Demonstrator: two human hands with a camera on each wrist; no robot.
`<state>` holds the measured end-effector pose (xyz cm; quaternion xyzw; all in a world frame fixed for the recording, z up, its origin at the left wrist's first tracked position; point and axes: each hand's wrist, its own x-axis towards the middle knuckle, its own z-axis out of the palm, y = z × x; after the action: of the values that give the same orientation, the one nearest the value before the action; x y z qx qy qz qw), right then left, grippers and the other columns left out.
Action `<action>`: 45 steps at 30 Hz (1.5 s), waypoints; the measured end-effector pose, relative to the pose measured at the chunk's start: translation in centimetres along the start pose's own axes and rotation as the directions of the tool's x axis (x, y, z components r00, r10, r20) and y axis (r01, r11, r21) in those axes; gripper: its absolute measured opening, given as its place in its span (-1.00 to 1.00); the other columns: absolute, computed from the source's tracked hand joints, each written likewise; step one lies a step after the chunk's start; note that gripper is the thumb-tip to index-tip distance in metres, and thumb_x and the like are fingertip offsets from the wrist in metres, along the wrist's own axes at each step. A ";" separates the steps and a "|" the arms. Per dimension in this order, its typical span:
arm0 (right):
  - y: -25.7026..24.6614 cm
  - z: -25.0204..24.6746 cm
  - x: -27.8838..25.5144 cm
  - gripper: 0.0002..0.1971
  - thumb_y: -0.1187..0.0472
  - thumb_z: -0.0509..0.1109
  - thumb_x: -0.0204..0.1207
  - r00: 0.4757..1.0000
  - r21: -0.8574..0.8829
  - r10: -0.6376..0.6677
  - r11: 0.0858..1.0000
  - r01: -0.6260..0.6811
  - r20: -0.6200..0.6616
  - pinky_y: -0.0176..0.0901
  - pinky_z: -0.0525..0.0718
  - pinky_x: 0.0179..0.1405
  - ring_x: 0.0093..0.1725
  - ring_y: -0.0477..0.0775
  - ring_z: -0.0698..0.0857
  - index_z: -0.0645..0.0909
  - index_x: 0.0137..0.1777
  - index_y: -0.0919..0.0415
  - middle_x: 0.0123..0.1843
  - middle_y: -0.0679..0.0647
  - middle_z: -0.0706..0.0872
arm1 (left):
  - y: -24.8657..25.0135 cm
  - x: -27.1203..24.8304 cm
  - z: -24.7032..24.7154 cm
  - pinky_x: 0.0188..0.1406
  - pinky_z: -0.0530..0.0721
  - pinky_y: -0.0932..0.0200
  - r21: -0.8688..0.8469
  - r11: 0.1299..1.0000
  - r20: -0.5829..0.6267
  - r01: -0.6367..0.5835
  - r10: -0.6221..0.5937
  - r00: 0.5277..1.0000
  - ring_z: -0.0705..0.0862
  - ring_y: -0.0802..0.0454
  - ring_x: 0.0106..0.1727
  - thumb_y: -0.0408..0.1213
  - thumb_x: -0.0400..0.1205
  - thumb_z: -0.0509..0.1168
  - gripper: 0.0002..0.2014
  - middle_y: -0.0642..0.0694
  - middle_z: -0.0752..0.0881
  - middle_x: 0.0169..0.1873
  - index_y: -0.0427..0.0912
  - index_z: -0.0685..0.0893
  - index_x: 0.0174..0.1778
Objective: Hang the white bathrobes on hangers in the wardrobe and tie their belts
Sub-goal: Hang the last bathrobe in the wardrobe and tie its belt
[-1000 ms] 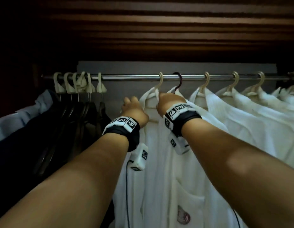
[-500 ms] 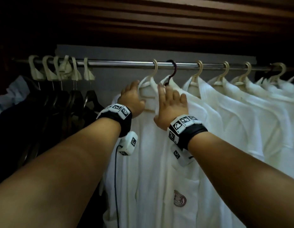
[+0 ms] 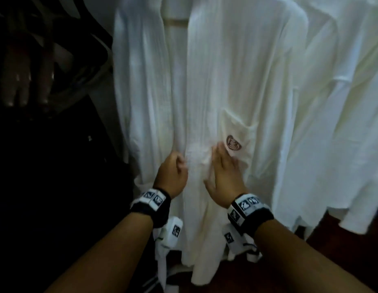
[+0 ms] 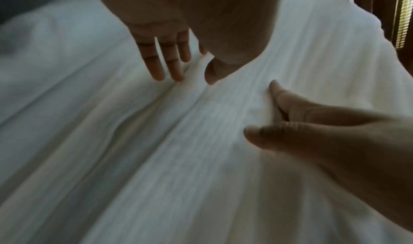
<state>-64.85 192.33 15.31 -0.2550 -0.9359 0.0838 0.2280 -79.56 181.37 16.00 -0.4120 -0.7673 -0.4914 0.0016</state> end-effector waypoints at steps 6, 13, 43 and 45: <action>2.9 3.5 -6.6 -0.65 0.33 0.45 0.44 0.819 0.558 0.562 0.720 -0.412 -0.120 -0.05 0.57 0.26 0.16 0.20 0.61 0.54 0.23 0.24 0.09 -0.02 0.51 | -3.7 -6.1 3.0 -0.22 0.61 0.31 -0.077 0.994 0.365 0.076 -0.043 0.930 0.62 0.16 -0.31 -0.27 0.54 0.43 -0.87 0.04 0.66 -0.34 0.00 0.60 -0.19; 3.7 3.7 -7.6 -0.53 0.14 0.62 0.31 0.806 0.612 0.581 0.681 -0.402 -0.117 -0.10 0.63 0.06 -0.01 -0.01 0.61 0.48 0.12 0.18 0.06 0.01 0.56 | -4.0 -8.3 6.5 -0.04 0.52 0.38 -0.037 0.992 0.566 0.123 -0.080 0.820 0.61 0.16 0.11 -0.13 0.41 0.59 -0.34 0.08 0.57 0.16 0.05 0.44 0.37; 2.9 6.2 -5.0 -0.65 -0.06 0.29 0.61 0.792 0.424 0.077 0.811 -0.403 0.605 -0.10 0.59 0.22 0.24 0.15 0.67 0.64 0.26 0.13 0.22 0.10 0.73 | -2.5 -9.7 2.6 0.07 0.68 0.17 -0.206 0.876 0.187 0.437 -0.403 0.896 0.70 0.07 0.08 -0.05 0.55 0.43 -0.61 -0.04 0.73 0.07 -0.12 0.59 0.22; 2.7 4.0 -5.2 -0.68 -0.04 0.36 0.59 0.849 0.541 0.076 0.741 -0.399 0.523 -0.16 0.58 0.14 0.17 0.07 0.69 0.61 0.24 0.11 0.16 0.02 0.73 | -2.6 -9.2 3.0 -0.05 0.68 0.10 -0.055 0.907 0.007 0.418 -0.418 0.908 0.69 0.03 -0.03 0.08 0.49 0.49 -0.52 -0.09 0.70 0.00 -0.16 0.54 0.13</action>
<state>-61.59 191.76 9.01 -0.2564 -0.8368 0.4807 0.0542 -73.89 177.38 8.75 -0.2368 -0.8238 -0.5025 -0.1130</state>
